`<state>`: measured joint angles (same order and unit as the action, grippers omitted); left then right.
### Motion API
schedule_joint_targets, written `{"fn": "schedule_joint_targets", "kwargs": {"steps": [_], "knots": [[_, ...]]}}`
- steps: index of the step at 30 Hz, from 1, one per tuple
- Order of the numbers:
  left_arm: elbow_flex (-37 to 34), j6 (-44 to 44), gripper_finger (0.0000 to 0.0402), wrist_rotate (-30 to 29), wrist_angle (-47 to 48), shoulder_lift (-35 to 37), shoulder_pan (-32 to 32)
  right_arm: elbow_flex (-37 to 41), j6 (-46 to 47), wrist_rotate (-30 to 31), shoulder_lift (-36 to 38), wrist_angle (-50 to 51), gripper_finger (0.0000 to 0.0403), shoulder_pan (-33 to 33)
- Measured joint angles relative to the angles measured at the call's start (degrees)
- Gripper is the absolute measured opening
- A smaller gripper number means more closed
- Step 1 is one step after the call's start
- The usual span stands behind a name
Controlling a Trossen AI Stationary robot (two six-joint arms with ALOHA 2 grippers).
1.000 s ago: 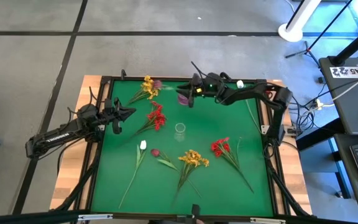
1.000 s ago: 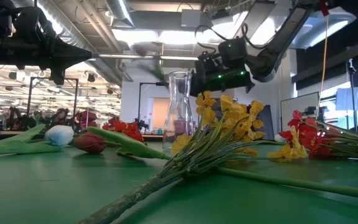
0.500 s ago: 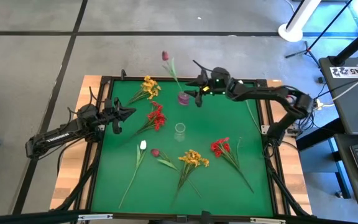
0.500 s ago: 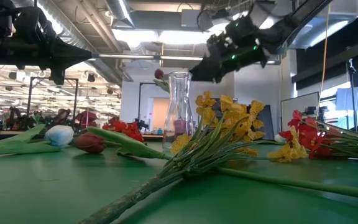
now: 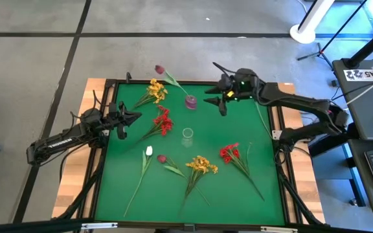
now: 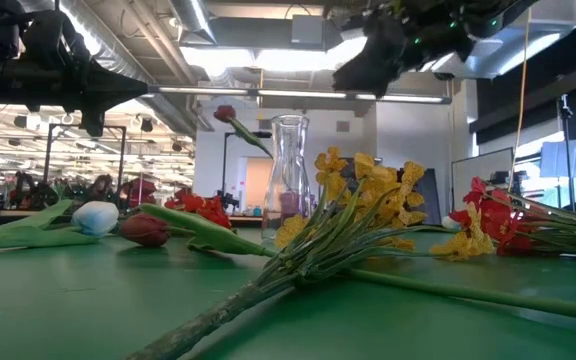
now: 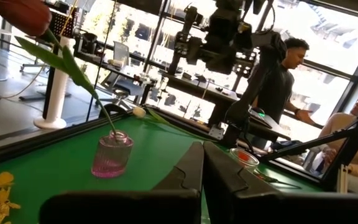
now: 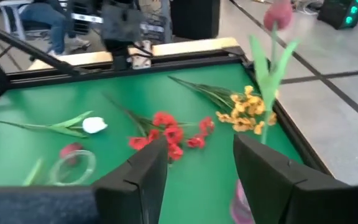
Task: Sort flowers into vase by color
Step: Put the left red flowers into the purple vase
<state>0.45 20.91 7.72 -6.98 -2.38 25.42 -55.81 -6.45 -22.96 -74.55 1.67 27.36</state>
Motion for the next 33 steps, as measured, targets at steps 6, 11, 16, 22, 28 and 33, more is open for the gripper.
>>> {"fn": "schedule_joint_targets", "kwargs": {"steps": [6,11,16,22,28,33], "knots": [[0.0,2.6,0.0000,0.3,-5.8,0.0,0.0,0.0,-0.1,3.6,5.4,5.5,0.0182,-4.7],[3.1,-0.9,0.0000,1.9,-12.4,0.0,0.0,0.0,-1.5,8.8,8.6,8.5,0.0182,-9.6],[7.5,-4.8,0.0000,5.8,-12.4,0.0,0.0,0.0,-2.1,14.0,9.3,8.9,0.0182,-14.1],[19.3,-6.4,0.0000,-2.9,11.3,-5.9,0.0,0.0,-4.2,21.2,9.3,9.0,0.0182,-18.2],[26.0,-2.9,0.0000,-11.3,24.2,-20.0,0.0,0.0,-4.3,24.4,9.3,9.0,0.0182,-19.2],[26.0,0.2,0.0000,-8.8,28.0,-32.0,0.0,0.0,-4.1,24.5,9.3,9.3,0.0182,-19.2]]}}
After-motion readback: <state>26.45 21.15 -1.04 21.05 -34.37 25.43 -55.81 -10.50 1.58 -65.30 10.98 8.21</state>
